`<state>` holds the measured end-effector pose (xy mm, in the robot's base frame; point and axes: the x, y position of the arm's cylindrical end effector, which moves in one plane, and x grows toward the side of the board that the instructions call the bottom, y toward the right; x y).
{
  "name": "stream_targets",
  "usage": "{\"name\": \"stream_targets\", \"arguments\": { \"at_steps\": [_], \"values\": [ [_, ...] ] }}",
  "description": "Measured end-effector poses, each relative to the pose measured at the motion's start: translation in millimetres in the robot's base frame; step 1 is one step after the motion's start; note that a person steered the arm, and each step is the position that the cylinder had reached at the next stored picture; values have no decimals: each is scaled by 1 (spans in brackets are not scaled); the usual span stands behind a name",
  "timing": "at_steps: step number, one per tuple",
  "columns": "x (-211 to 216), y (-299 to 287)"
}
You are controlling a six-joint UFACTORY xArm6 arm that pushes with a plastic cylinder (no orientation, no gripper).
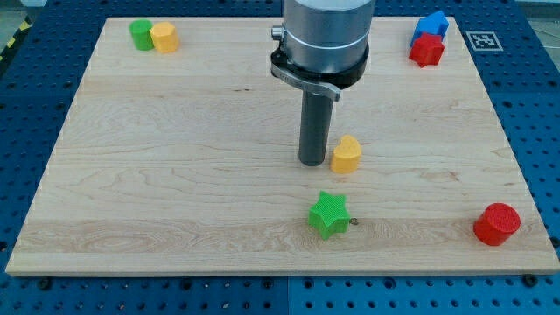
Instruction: Push the yellow heart diagonally to the top right of the green star
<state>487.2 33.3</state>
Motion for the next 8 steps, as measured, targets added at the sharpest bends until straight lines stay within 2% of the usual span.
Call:
{"name": "stream_targets", "arguments": {
  "at_steps": [3,6,7,8],
  "values": [
    [3,44],
    [2,50],
    [-22,51],
    [-24,72]
  ]
}}
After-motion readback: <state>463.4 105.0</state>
